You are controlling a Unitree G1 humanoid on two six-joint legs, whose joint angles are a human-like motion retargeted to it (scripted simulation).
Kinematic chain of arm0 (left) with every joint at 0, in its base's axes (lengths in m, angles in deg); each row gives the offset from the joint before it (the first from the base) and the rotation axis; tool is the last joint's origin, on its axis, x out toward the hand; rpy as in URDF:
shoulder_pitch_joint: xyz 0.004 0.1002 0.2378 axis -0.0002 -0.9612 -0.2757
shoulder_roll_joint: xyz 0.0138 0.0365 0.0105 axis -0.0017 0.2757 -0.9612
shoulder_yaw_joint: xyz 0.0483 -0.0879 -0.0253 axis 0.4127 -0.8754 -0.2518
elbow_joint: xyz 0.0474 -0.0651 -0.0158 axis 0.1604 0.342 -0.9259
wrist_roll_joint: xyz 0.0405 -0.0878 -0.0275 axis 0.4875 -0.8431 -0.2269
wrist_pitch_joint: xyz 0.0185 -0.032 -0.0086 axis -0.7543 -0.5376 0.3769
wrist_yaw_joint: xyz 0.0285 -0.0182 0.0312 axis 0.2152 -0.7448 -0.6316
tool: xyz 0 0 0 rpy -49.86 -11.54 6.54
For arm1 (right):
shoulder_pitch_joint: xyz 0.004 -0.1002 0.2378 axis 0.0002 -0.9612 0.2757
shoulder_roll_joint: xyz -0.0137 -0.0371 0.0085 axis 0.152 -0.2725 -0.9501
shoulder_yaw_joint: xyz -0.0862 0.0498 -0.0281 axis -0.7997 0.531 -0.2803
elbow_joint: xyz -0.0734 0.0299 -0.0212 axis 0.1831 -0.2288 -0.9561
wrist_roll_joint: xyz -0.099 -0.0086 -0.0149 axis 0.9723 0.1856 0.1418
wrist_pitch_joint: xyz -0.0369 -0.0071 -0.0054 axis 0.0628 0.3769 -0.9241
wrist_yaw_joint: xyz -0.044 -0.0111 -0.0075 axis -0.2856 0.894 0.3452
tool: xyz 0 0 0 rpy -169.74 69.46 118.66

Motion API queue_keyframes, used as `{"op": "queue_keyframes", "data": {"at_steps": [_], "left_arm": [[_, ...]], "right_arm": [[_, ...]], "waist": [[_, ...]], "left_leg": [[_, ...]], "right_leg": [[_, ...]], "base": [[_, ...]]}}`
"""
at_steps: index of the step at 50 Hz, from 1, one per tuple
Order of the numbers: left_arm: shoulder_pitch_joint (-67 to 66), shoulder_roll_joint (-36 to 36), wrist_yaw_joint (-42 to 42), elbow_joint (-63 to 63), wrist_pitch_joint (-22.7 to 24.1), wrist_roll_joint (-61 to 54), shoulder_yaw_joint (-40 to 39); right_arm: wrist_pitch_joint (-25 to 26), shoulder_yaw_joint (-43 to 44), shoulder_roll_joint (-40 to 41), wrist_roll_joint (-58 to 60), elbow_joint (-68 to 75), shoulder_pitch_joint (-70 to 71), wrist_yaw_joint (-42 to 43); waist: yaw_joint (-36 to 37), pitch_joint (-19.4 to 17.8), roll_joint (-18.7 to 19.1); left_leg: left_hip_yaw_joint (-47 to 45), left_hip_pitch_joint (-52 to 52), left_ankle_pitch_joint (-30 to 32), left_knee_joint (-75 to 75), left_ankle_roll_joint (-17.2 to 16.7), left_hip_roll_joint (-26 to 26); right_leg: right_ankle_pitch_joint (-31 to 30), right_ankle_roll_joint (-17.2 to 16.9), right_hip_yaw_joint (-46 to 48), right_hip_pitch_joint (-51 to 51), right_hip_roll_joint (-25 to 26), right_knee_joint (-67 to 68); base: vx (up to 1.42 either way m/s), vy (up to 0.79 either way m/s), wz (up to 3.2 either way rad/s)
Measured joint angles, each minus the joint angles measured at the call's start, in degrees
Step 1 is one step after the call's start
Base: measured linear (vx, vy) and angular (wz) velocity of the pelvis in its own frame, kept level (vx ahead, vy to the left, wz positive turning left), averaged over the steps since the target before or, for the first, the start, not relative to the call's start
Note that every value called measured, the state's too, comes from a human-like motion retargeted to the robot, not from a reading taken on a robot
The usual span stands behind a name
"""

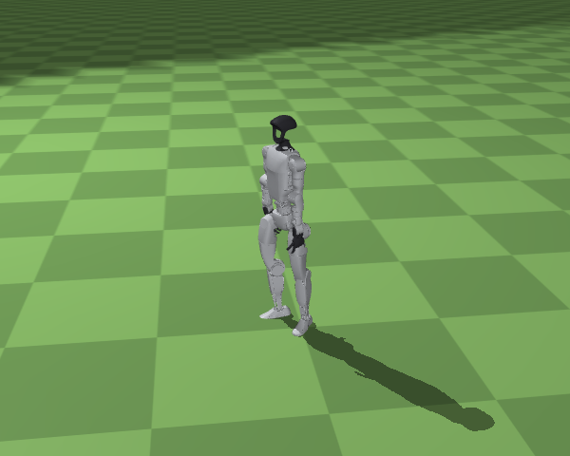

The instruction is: In place motions

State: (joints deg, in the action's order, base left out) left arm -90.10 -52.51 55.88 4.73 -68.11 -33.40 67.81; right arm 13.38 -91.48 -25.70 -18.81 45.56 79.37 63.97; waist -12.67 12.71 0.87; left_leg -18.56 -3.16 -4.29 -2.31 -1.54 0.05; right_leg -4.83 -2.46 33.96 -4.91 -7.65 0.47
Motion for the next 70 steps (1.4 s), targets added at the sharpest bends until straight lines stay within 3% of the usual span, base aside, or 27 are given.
{"op": "queue_keyframes", "data": {"at_steps": [8, 17, 45, 66, 68, 70], "left_arm": [[-0.8, -0.1, -0.5, 1.5, -0.1, 0.5, -0.3], [-2.0, -0.4, -0.9, 2.2, 0.4, 0.7, -0.9], [-1.0, -0.9, 0.0, 2.4, -0.3, 0.4, -0.8], [-3.4, -1.8, 0.1, 1.1, -0.6, 0.7, -2.5], [-3.8, -1.7, -0.3, 0.2, -0.1, 0.1, -3.1], [-4.0, -1.6, -1.6, -0.6, 0.6, -1.1, -3.6]], "right_arm": [[-0.3, -1.3, 0.1, 3.0, -0.7, 0.2, -0.1], [-0.3, -1.3, 0.1, 2.7, -0.6, 0.3, -0.3], [-0.3, -2.4, 0.2, 3.2, -0.4, 1.0, -0.4], [-0.3, -2.5, 0.5, 2.4, -0.4, 0.8, -1.2], [-0.3, -2.6, 0.4, 2.3, -0.4, 1.1, -1.3], [-0.3, -2.5, 0.1, 2.1, -0.4, 1.5, -1.3]], "waist": [[-1.4, -0.1, 0.2], [-9.2, 0.6, 1.1], [-3.7, 0.2, 1.0], [-4.6, -0.2, 1.2], [-5.1, -0.5, 1.0], [-4.0, -0.6, -0.3]], "left_leg": [[1.2, 0.3, 0.0, -0.1, 0.0, -0.1], [9.0, 0.7, -0.8, -0.5, -0.3, -1.2], [2.2, -0.8, 0.1, 0.1, -1.2, 1.1], [2.1, -0.4, 1.0, 2.9, -4.6, 6.5], [2.5, -1.4, 0.8, 5.6, -4.3, 7.5], [1.2, -3.3, 0.3, 10.0, -1.8, 7.4]], "right_leg": [[-0.1, 0.1, 1.2, 0.4, 0.0, -0.2], [0.4, -1.0, 8.9, 1.8, -1.8, -0.1], [0.1, 1.0, 2.3, -0.5, 0.7, -0.1], [3.2, 2.7, 0.1, 0.2, 5.1, 0.8], [3.0, 2.3, 0.0, -0.1, 4.5, 1.5], [2.9, 2.4, -1.6, -0.4, 3.7, 1.7]], "base": [[0.00, 0.00, 0.09], [0.01, -0.01, 0.73], [-0.03, 0.01, -0.16], [-0.13, 0.09, -0.03], [-0.15, 0.12, 0.07], [-0.17, 0.14, -0.58]]}}
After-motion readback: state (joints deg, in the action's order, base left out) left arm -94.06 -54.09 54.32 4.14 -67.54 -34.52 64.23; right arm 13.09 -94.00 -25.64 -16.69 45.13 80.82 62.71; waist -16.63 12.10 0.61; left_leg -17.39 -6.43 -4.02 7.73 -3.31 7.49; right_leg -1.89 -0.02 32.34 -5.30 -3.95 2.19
